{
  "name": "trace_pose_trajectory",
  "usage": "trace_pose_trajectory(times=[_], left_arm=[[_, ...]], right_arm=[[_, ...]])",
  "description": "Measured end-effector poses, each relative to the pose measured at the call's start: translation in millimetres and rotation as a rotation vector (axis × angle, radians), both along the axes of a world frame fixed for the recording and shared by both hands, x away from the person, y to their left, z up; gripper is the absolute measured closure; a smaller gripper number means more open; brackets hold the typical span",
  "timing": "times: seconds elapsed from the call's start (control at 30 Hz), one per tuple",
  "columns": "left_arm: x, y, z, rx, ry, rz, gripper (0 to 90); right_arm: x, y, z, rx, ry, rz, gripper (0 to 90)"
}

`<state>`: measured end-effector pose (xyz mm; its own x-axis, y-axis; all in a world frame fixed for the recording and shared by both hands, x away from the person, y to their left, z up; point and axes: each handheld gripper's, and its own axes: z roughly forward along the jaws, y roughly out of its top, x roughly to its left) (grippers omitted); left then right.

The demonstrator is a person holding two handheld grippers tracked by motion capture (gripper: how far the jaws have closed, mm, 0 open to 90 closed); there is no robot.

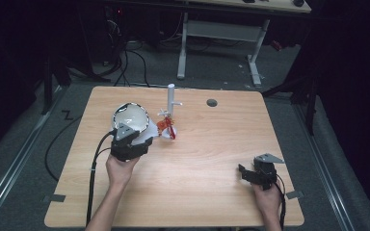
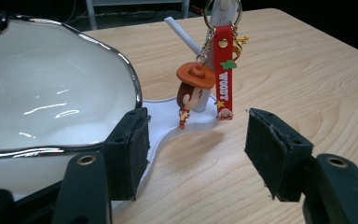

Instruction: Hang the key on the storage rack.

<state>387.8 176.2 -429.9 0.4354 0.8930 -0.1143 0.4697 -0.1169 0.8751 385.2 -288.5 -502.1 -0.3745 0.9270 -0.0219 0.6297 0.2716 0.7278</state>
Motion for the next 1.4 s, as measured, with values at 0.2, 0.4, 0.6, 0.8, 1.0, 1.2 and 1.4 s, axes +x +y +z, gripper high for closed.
trace_pose_trajectory(times=[0.2,0.4,0.6,0.8,1.0,1.2,1.4], left_arm=[[-9.5,5.1,0.6,-0.024,-0.014,0.009,39.6],[-18.4,8.5,-4.1,-0.039,-0.009,0.009,39.3],[-25.8,12.7,-9.3,-0.048,-0.005,0.014,39.0],[-29.0,13.6,-11.6,-0.049,-0.003,0.017,38.6],[-33.6,14.2,-12.9,-0.058,-0.006,0.017,38.3],[-37.0,14.4,-13.5,-0.055,-0.011,0.02,38.0],[-40.7,14.9,-15.8,-0.047,-0.012,0.025,37.6]], right_arm=[[-0.1,0.1,0.0,0.0,0.0,-0.001,30.3],[-0.1,0.1,0.0,0.0,0.0,-0.001,30.3],[-0.1,0.1,0.0,0.0,0.0,-0.001,30.3],[-0.1,0.1,0.0,0.0,0.0,-0.001,30.3],[-0.1,0.1,0.0,0.0,0.0,-0.002,30.3],[-0.1,0.1,0.0,0.0,0.0,-0.001,30.3],[-0.1,0.2,0.0,0.0,0.0,-0.002,30.3]])
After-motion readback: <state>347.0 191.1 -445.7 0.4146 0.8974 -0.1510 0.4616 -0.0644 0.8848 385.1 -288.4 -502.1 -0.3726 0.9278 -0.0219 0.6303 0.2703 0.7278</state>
